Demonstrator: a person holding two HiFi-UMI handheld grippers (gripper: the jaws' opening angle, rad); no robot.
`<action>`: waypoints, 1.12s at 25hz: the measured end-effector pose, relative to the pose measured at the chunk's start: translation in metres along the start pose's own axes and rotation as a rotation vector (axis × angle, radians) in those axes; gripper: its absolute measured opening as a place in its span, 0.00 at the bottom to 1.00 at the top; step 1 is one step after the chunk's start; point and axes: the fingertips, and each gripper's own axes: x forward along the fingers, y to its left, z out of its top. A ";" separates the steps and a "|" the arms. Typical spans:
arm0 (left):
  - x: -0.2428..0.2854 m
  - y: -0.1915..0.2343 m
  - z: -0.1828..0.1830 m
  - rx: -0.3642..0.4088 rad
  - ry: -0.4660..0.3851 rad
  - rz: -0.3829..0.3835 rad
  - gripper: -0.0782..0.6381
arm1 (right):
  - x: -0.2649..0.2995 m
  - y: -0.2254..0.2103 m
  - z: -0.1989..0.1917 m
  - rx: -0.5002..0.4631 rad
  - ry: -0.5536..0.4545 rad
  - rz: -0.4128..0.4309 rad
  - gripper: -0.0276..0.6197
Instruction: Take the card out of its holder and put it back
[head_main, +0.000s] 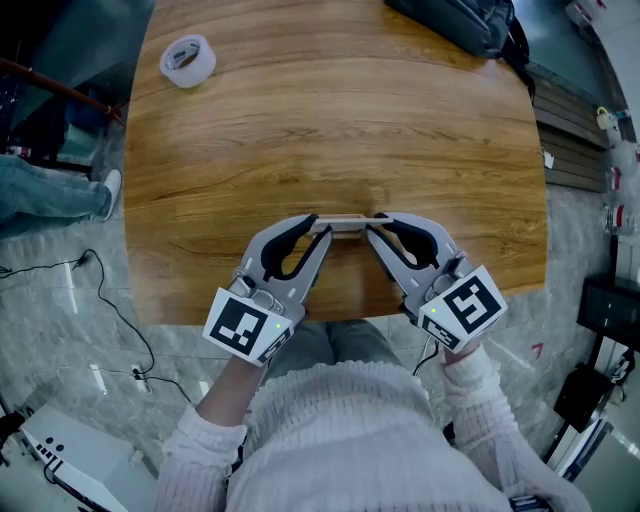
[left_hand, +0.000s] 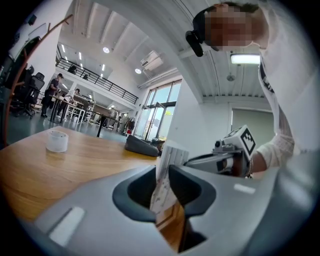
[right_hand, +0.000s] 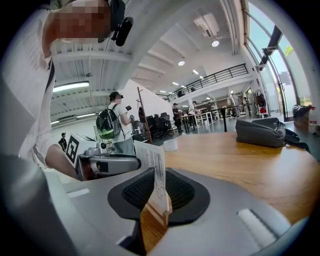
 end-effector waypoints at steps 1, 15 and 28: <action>0.000 0.001 -0.001 0.000 0.004 0.001 0.21 | 0.001 0.001 -0.001 -0.007 0.007 0.000 0.15; -0.001 0.009 -0.030 -0.025 0.103 0.020 0.22 | 0.014 0.003 -0.020 0.003 0.062 0.005 0.17; 0.000 0.014 -0.036 -0.049 0.121 0.031 0.27 | 0.018 0.002 -0.031 0.036 0.100 -0.020 0.20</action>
